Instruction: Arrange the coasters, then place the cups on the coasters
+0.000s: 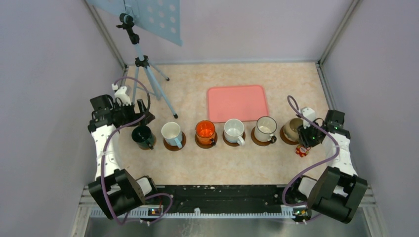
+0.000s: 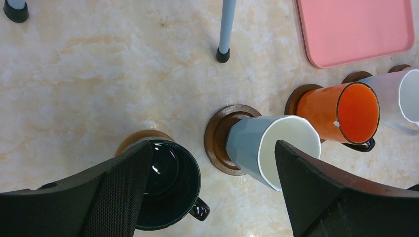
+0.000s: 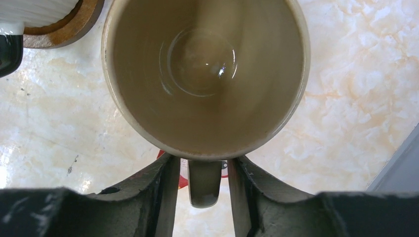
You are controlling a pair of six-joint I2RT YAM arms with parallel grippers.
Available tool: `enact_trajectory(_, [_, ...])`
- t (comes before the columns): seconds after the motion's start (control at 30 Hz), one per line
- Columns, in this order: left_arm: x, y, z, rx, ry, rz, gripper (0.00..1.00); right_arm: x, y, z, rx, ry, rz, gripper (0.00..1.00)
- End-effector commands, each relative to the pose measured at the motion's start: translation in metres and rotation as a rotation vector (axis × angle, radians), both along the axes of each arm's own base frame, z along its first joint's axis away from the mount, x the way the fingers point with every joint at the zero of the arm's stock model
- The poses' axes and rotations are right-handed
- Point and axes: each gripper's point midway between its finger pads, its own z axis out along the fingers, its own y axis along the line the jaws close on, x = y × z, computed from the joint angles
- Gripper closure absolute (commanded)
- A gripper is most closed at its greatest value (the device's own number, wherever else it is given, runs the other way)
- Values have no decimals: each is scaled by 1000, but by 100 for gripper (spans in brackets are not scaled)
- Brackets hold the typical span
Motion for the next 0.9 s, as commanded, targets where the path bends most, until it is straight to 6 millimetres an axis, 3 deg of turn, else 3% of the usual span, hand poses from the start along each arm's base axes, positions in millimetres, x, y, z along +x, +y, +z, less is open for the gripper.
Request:
enact_trajectory(0.0, [7,1,6,15,-41,-12,1,2,-1,6,-7,-12,27,58])
enact_trajectory(0.67, [4,3,8,47,-47,-23,1,10,-3,24,-23,-27,70,45])
enact_trajectory(0.87, [4,3,10,51,-52,-23,1,12,-1,28,-7,-23,81,45])
